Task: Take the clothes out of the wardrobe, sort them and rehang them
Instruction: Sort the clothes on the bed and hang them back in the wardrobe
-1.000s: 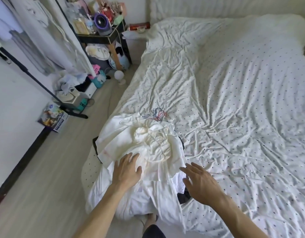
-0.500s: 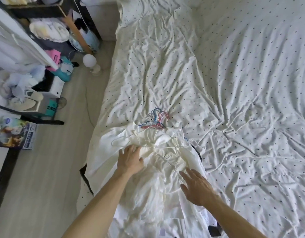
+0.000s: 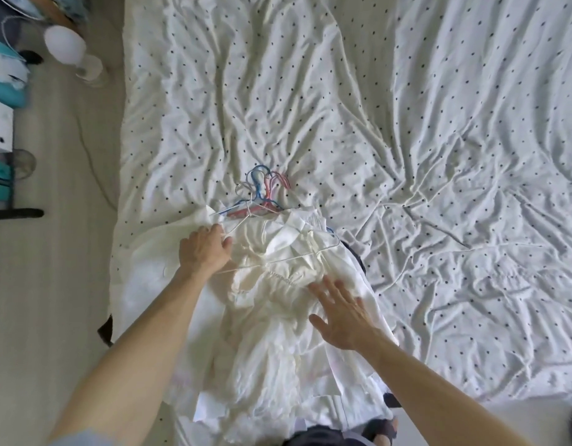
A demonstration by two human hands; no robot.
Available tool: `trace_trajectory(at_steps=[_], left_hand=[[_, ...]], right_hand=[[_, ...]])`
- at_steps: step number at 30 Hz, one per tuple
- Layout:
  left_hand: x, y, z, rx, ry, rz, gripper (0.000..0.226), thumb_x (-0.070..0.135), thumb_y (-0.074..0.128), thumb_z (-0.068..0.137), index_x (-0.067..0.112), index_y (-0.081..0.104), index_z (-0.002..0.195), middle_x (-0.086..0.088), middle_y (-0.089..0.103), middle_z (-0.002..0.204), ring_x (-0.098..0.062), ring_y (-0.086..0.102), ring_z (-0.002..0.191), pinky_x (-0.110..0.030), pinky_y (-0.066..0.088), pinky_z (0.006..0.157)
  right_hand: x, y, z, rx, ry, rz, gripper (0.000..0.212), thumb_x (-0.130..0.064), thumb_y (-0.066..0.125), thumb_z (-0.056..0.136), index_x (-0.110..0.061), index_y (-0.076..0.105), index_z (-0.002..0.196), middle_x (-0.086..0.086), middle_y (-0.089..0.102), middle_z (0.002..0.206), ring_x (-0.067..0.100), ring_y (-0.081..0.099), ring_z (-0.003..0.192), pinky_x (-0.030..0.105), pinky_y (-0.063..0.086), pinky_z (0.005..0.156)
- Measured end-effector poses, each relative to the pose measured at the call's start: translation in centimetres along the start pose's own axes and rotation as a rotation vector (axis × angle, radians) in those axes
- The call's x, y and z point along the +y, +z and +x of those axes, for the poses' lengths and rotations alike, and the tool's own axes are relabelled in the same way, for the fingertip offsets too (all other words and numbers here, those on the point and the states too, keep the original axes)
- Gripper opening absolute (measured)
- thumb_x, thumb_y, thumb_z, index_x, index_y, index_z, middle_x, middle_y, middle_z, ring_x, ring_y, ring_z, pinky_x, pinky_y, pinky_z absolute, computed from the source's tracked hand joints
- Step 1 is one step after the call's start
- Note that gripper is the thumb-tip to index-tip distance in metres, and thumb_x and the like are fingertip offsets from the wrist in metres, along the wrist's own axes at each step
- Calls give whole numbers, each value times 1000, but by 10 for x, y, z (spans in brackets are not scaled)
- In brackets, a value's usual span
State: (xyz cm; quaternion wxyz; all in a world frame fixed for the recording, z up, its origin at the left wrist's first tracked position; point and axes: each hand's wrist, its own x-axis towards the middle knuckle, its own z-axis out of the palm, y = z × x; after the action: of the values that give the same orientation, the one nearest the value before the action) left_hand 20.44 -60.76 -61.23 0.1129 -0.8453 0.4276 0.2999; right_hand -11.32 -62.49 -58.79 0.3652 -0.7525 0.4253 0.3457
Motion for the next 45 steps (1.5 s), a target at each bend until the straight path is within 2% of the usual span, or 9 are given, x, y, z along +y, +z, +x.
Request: trace_trajectory(at_steps=[5,9,12,15,18,21,30,33,45], left_hand=[[11,-12,-30,120,-22,-344,25,41,48,98,21,64,97,-5,60,98,-34,61,93,-40,47,78],[37,-44,-72,218,86,-531,17,40,59,94,25,68,94,8,59,89,-21,61,85,-33,46,71],[69,-74,-106,278,237,-585,16,39,63,93,25,71,94,13,60,86,-12,60,78,-29,44,66],[116,-105,-142,278,380,-615,22,49,59,85,29,68,84,13,61,85,-4,60,75,-28,44,66],[169,-134,-177,272,513,-588,21,51,63,86,33,64,77,14,60,82,3,57,73,-26,41,62],[228,-159,-222,239,649,-539,18,46,69,89,30,68,80,15,60,85,1,57,75,-21,41,63],[460,-195,-409,155,1092,-343,28,56,61,91,31,71,96,16,69,90,-4,65,76,-28,56,73],[538,-195,-489,96,1246,-333,14,44,69,90,31,73,90,6,73,83,-9,68,61,-13,51,59],[730,-113,-711,-70,1774,36,5,27,73,89,25,74,94,16,72,87,13,62,71,-10,45,72]], right_hand=[[0,-26,-17,104,35,202,71,-61,35,99,-31,9,158,-1,2,167,24,14,152,46,20,122],[5,-62,-57,577,-14,437,75,-67,34,94,-23,27,154,5,17,164,25,22,150,50,30,117],[26,-99,-96,932,-52,333,69,-58,48,95,-24,30,153,7,19,164,28,22,149,48,26,116],[61,-131,-142,940,-27,126,63,-63,31,97,-34,29,153,-1,22,163,25,13,152,48,16,121],[103,-136,-187,898,-23,105,55,-62,18,96,-37,56,127,-4,61,128,26,52,125,44,41,101],[149,-128,-249,1137,15,137,36,-51,28,97,-30,58,97,-10,54,81,24,59,80,34,33,69],[319,-86,-489,1739,372,175,26,-37,43,98,-28,65,88,-8,56,83,24,56,84,36,29,78],[374,-49,-576,1871,544,173,27,-35,43,98,-24,65,87,-5,55,82,27,55,83,33,26,79],[464,116,-809,2111,1101,155,25,-33,48,96,-22,70,89,-1,65,94,24,55,95,37,25,90]])
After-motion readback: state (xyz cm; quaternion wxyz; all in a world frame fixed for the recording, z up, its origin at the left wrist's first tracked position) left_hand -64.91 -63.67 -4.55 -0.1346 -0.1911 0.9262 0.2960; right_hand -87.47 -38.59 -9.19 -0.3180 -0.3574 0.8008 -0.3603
